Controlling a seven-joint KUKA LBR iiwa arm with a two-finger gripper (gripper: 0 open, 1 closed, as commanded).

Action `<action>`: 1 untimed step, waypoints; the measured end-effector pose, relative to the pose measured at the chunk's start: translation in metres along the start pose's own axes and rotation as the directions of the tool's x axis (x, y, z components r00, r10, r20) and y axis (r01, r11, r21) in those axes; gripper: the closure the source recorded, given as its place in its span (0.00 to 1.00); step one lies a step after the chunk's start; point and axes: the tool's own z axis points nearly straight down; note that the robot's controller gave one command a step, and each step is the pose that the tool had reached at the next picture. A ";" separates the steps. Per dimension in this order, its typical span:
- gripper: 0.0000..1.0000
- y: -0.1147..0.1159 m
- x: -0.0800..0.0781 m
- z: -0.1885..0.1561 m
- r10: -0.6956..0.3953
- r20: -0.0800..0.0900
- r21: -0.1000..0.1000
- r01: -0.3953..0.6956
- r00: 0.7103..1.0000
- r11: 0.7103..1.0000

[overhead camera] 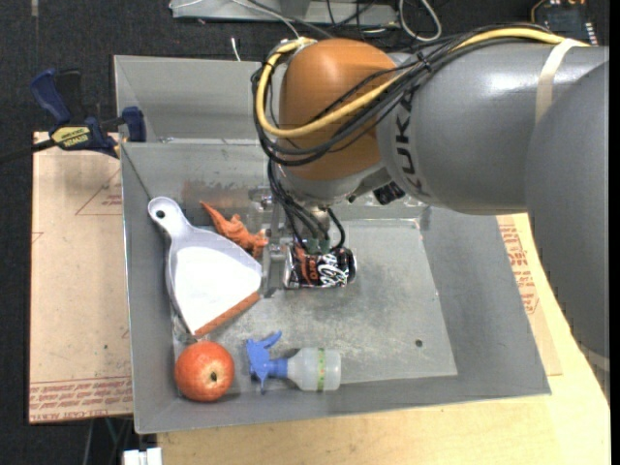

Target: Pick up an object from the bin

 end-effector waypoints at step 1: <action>0.00 -0.001 -0.001 -0.005 0.005 0.007 -0.001 -0.005 1.000 1.000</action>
Offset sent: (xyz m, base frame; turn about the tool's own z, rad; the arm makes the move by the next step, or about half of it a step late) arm -0.1077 -0.0358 -0.1335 -0.3246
